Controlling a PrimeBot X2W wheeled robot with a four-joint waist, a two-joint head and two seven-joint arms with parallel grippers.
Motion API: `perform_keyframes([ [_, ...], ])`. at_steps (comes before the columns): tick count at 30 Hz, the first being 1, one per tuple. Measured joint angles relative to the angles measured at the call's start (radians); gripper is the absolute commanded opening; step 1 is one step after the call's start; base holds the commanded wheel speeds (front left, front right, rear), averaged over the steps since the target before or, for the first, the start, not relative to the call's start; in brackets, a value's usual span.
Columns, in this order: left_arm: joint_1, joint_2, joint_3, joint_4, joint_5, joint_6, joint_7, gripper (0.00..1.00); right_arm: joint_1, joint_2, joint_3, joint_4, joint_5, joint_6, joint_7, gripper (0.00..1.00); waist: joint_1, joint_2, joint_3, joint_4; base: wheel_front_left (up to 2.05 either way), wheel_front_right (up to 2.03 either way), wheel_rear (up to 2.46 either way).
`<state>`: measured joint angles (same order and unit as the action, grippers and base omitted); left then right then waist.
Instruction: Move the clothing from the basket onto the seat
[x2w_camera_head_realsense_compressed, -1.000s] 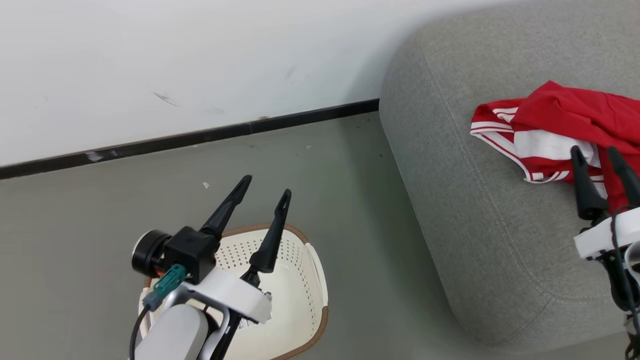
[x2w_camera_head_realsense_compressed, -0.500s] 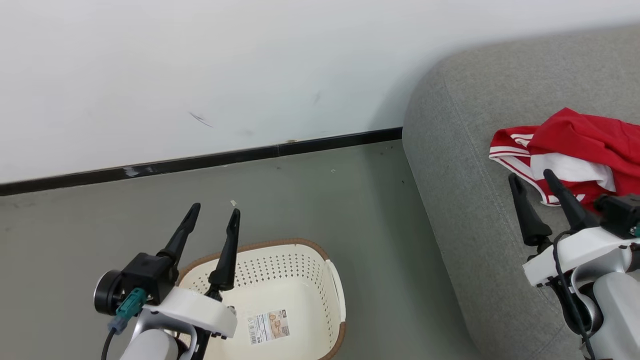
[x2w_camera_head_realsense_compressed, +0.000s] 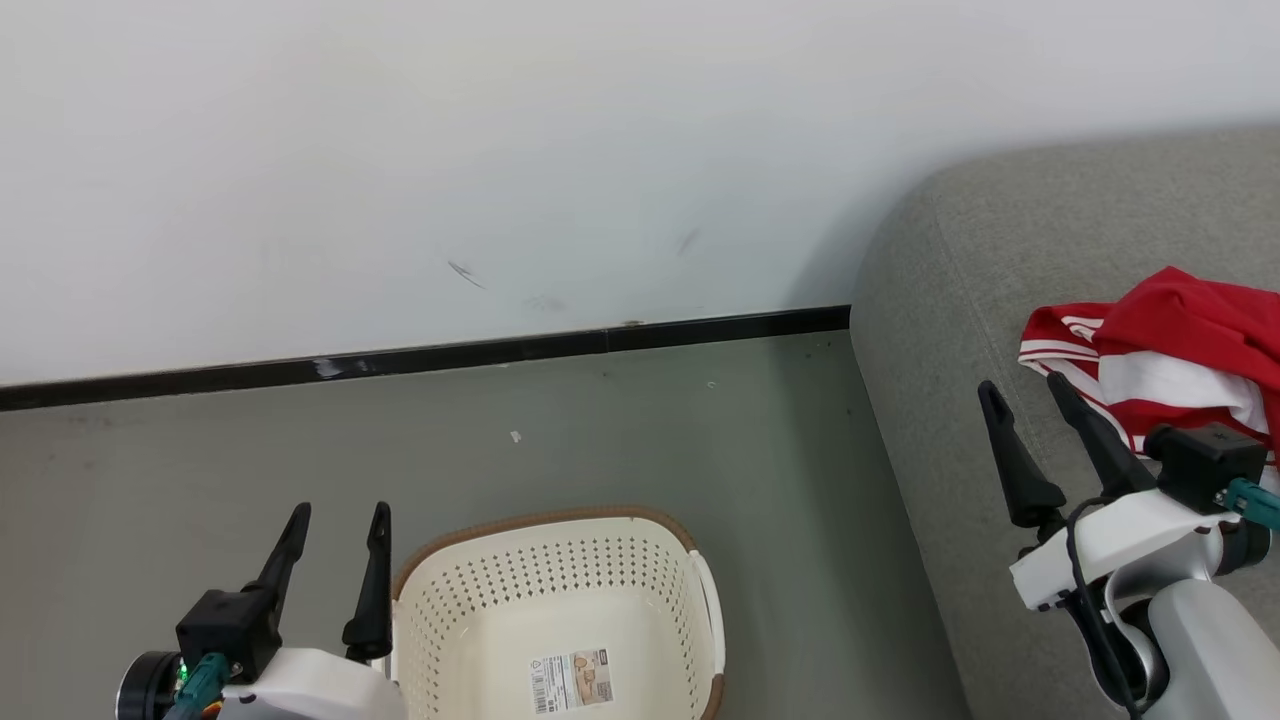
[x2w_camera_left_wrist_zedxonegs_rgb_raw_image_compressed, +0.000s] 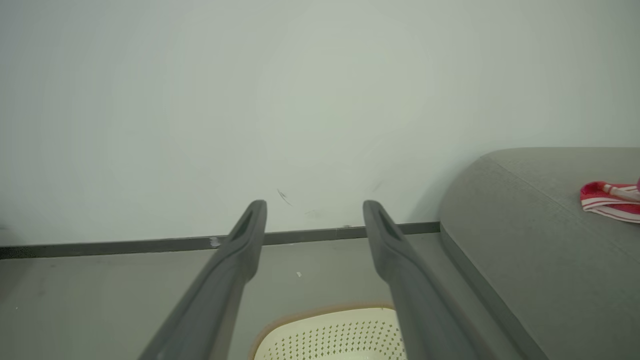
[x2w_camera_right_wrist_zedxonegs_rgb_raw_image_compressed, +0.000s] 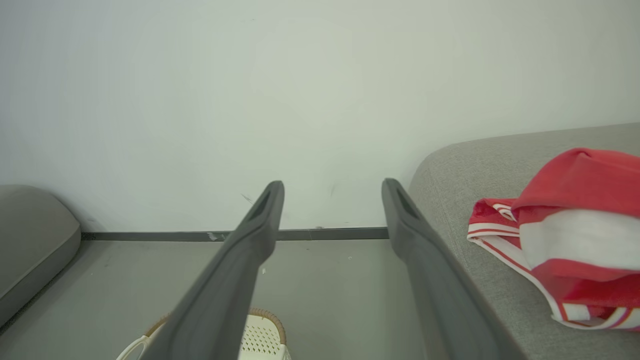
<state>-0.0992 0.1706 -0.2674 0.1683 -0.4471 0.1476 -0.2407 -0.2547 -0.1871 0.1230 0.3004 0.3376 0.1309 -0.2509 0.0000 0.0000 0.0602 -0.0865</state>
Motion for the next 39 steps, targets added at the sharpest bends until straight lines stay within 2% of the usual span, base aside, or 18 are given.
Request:
perform_keyframes([
  [12,0.053,0.017,0.029,0.016,0.005,0.025,-0.007,1.0,0.061,0.031,-0.017,-0.037,-0.081,0.0,0.0,1.0,0.0,0.0,-0.05,0.039,0.0,0.0,0.0],
  [21,0.081,0.014,0.034,0.017,0.008,0.026,-0.007,1.0,0.129,0.085,-0.033,-0.059,-0.099,0.0,0.0,1.0,0.0,0.0,-0.079,0.057,0.0,0.0,0.0],
  [39,0.112,0.002,0.051,0.011,0.008,0.027,-0.009,1.0,0.201,0.118,-0.049,-0.096,-0.144,0.0,0.0,1.0,0.0,0.0,-0.099,0.061,0.0,0.0,0.0],
])
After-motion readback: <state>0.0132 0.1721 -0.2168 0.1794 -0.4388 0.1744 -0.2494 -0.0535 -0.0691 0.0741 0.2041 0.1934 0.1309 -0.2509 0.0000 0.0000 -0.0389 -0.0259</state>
